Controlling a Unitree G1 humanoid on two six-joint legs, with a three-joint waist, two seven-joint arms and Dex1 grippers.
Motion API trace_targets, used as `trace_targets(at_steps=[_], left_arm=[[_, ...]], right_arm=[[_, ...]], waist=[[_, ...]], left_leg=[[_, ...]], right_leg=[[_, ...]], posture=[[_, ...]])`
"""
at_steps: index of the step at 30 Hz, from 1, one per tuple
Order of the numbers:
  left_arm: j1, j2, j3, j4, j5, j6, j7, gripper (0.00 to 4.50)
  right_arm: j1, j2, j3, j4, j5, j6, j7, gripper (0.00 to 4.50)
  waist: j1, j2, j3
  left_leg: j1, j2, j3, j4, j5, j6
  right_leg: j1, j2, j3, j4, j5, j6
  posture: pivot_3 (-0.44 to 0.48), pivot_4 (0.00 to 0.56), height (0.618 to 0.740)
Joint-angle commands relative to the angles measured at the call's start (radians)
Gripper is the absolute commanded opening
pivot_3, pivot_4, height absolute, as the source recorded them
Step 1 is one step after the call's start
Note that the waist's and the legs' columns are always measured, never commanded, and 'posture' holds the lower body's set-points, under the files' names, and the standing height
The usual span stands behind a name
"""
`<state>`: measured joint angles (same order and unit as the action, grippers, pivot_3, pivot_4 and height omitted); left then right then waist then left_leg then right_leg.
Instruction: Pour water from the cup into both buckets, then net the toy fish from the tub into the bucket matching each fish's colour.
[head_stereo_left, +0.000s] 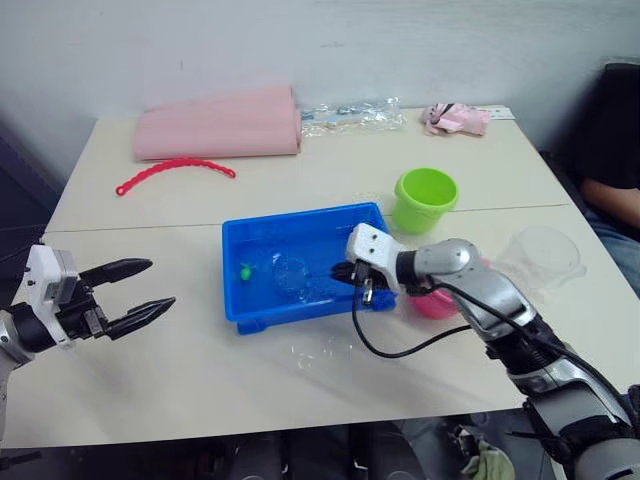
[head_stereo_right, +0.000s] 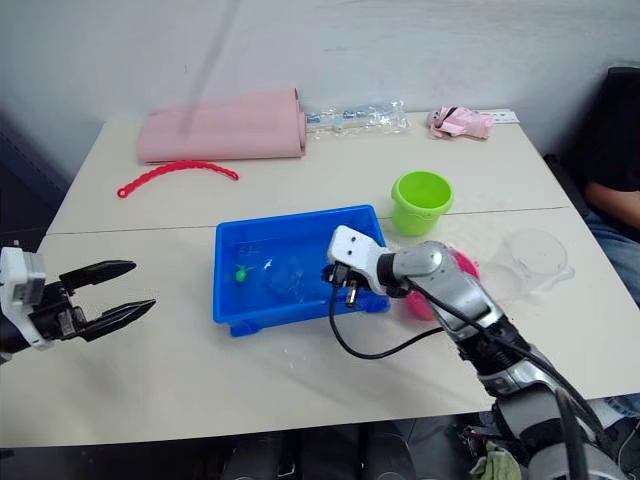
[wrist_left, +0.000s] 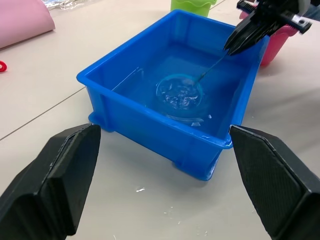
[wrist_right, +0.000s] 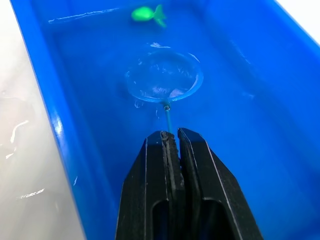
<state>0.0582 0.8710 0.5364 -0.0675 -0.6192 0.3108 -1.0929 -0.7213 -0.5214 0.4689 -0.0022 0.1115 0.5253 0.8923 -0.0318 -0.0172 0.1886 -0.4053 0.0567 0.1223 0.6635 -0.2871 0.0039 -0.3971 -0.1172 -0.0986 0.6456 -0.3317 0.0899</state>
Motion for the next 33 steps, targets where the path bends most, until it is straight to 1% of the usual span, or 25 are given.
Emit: trace_targets(at_steps=[1, 4, 9, 14, 23, 25, 30, 33], left_arm=[[-0.007, 0.017, 0.015, -0.028, 0.006, 0.001, 0.009, 4.45], [-0.018, 0.016, 0.0, -0.034, 0.01, 0.009, 0.02, 4.45], [-0.037, 0.01, -0.023, -0.042, 0.011, 0.021, 0.033, 4.45], [-0.044, 0.007, -0.034, -0.044, 0.011, 0.025, 0.042, 4.45], [-0.054, -0.005, -0.048, -0.051, 0.006, 0.031, 0.058, 4.45], [-0.06, -0.009, -0.054, -0.054, 0.004, 0.034, 0.062, 4.45], [-0.099, -0.028, -0.065, -0.052, -0.01, 0.027, 0.071, 4.45], [-0.14, -0.049, -0.073, -0.058, -0.03, 0.04, 0.084, 4.45]], right_arm=[[-0.034, 0.051, 0.011, 0.039, -0.037, -0.029, 0.001, 0.0], [-0.055, 0.114, 0.017, 0.094, -0.059, -0.059, -0.004, 0.0], [-0.069, 0.194, -0.007, 0.129, -0.063, -0.084, -0.013, 0.0], [-0.047, 0.227, -0.044, 0.119, -0.045, -0.109, -0.002, 0.0], [0.029, 0.214, -0.128, 0.022, 0.022, -0.13, 0.029, 0.0], [0.051, 0.195, -0.153, -0.015, 0.044, -0.111, 0.041, 0.0], [0.105, 0.114, -0.233, -0.112, 0.111, -0.052, 0.069, 0.0], [0.147, 0.041, -0.288, -0.175, 0.151, -0.032, 0.095, 0.0]], waist=[[-0.001, 0.0, 0.0], [-0.003, 0.0, 0.0], [-0.005, 0.0, 0.0], [-0.007, 0.0, 0.0], [-0.011, 0.0, 0.0], [-0.012, 0.0, 0.0], [-0.009, 0.0, 0.0], [-0.002, 0.0, 0.0]], left_leg=[[0.0, 0.0, 0.0, 0.0, 0.0, 0.0], [0.0, 0.0, 0.001, 0.0, 0.0, 0.0], [0.0, 0.001, 0.001, 0.0, 0.0, 0.0], [0.0, 0.001, 0.001, -0.001, 0.0, -0.001], [0.0, 0.002, 0.001, -0.001, -0.001, -0.001], [0.0, 0.002, 0.001, -0.001, -0.001, -0.001], [0.0, 0.002, 0.001, -0.001, -0.001, -0.001], [0.0, 0.002, 0.001, -0.001, -0.001, -0.001]], right_leg=[[0.0, 0.0, 0.0, 0.0, 0.0, 0.0], [0.0, 0.001, 0.0, 0.0, 0.0, 0.0], [-0.001, 0.001, 0.001, 0.003, 0.0, 0.0], [-0.001, 0.002, 0.001, 0.004, 0.0, 0.0], [-0.001, 0.002, 0.001, 0.004, 0.0, 0.0], [-0.001, 0.002, 0.001, 0.004, 0.0, 0.0], [-0.001, 0.002, 0.001, 0.003, 0.0, 0.0], [0.0, 0.002, 0.001, 0.002, 0.0, 0.0]], posture=[[0.0, 0.15, 0.74], [0.0, 0.15, 0.74], [0.0, 0.15, 0.74], [0.0, 0.15, 0.74], [0.0, 0.15, 0.74], [0.0, 0.15, 0.74], [0.0, 0.15, 0.74], [0.0, 0.15, 0.74]])
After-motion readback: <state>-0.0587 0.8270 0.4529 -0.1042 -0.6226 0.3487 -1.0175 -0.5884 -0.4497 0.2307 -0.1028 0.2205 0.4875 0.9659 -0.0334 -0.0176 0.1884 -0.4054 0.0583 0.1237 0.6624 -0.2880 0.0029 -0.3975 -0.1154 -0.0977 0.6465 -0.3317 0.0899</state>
